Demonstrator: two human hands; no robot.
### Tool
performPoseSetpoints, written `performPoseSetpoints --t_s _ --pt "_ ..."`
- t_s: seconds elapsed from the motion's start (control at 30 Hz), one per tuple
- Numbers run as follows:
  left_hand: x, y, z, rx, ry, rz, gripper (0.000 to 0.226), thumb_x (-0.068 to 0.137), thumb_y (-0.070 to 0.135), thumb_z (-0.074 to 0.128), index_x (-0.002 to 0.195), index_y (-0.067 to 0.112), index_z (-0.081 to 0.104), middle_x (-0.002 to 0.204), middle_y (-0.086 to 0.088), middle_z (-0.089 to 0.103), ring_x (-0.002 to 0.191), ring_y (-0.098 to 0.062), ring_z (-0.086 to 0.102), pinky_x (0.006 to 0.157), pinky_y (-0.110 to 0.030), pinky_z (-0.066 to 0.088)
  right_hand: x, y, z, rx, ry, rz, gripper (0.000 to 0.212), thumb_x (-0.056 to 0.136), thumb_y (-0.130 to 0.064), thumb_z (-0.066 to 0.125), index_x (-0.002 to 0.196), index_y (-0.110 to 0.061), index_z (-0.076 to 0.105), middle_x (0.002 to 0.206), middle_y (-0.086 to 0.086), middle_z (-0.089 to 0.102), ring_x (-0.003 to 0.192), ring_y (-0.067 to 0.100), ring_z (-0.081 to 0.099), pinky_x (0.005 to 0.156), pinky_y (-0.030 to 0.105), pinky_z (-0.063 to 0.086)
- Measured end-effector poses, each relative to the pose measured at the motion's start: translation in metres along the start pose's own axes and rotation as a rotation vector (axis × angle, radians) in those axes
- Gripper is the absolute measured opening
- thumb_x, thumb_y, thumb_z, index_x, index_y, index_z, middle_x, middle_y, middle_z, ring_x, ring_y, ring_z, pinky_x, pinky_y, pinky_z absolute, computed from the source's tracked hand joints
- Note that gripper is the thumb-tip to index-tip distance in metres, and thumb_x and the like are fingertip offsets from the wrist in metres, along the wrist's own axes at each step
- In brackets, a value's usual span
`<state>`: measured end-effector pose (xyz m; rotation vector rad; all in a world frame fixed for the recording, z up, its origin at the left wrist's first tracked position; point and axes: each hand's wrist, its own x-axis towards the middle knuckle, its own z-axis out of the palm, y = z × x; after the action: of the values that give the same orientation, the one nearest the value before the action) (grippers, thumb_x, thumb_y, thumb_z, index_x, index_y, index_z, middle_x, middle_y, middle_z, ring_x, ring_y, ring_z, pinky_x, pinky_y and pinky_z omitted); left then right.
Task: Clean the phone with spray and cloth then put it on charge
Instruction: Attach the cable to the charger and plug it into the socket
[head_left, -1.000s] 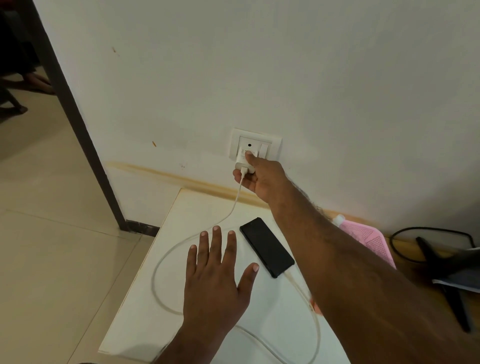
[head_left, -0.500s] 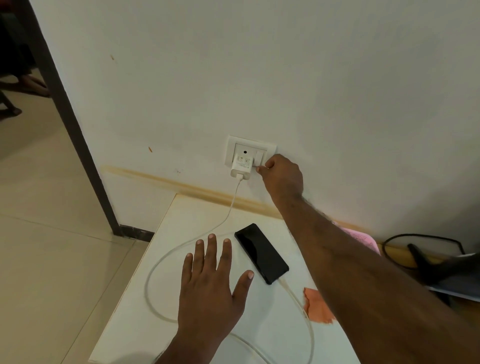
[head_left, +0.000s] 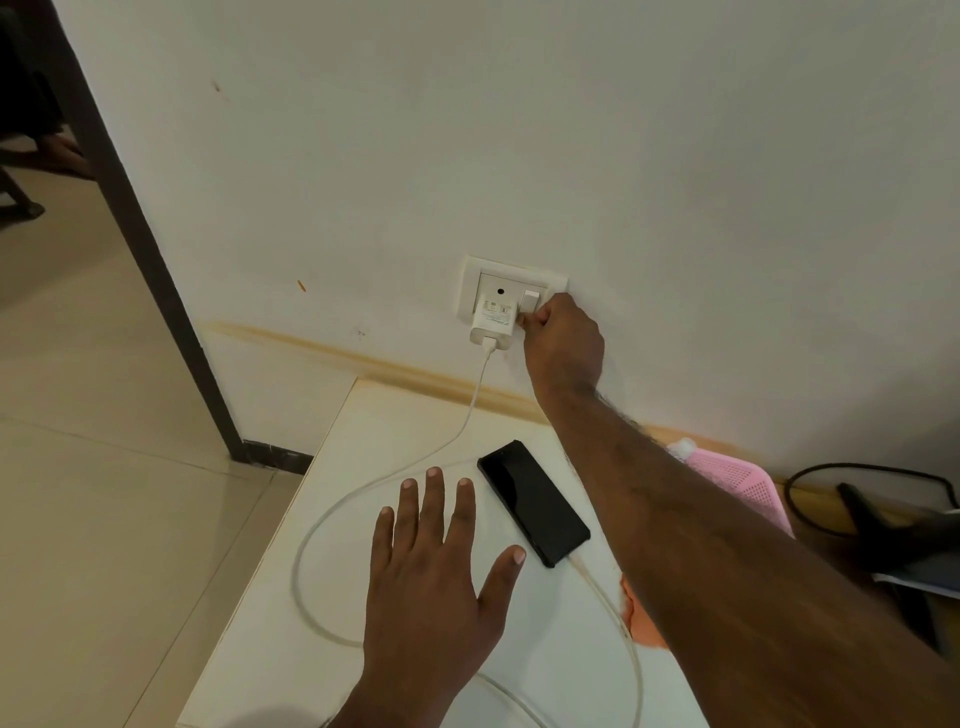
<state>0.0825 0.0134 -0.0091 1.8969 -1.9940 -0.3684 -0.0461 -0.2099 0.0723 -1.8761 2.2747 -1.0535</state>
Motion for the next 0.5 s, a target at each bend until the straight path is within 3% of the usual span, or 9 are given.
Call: performPoseSetpoints --t_s 0.13,0.3,0.5 --pt "0.000 0.000 0.000 -0.004 0.006 0.005 0.085 0.090 0.080 0.014 0.156 0.029 0.030 0.164 -0.004 0.014 0.152 -0.026 0.010 0.121 -0.046 0.006 -0.001 0.001 0.001 0.039 0.002 0.009 0.021 0.090 -0.032 0.063 0.081 -0.018 0.050 0.081 0.001 0.065 0.070 0.021 0.056 0.059 0.027 0.032" --pt "0.001 -0.001 0.002 0.012 0.017 0.007 0.089 0.087 0.083 0.008 0.158 0.030 0.020 0.165 -0.002 0.005 0.153 -0.024 -0.001 0.121 -0.043 -0.004 -0.002 0.005 -0.005 0.052 -0.017 0.025 0.021 0.088 -0.032 0.066 0.080 -0.018 0.052 0.076 -0.003 0.063 0.068 0.019 0.057 0.059 0.028 0.041" --pt "-0.003 -0.002 -0.002 0.043 0.001 0.022 0.086 0.091 0.077 0.013 0.158 0.023 0.024 0.166 -0.009 0.013 0.153 -0.029 0.007 0.122 -0.047 0.008 -0.033 0.022 -0.031 0.062 -0.154 -0.003 0.017 0.086 -0.036 0.068 0.081 -0.020 0.062 0.072 -0.011 0.063 0.067 0.010 0.057 0.054 0.021 0.038"
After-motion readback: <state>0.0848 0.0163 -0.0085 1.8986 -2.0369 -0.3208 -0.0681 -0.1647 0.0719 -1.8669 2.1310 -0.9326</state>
